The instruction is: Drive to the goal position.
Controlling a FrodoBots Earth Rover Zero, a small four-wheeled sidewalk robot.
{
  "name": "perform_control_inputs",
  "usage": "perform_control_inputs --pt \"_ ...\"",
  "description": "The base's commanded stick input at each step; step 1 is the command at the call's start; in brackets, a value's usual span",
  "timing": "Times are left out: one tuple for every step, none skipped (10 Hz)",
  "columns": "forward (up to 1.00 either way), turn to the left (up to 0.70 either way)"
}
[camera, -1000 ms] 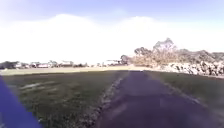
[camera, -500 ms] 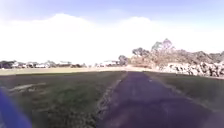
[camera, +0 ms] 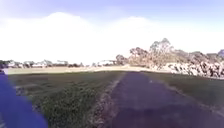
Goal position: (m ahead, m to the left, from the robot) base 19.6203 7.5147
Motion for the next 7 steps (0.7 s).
perform_control_inputs --pt "0.70 -0.14" --pt "0.70 -0.14" --pt "0.70 -0.14" --pt "0.70 -0.14" --pt "0.70 -0.14" --pt "0.70 -0.14" --pt "0.70 -0.14"
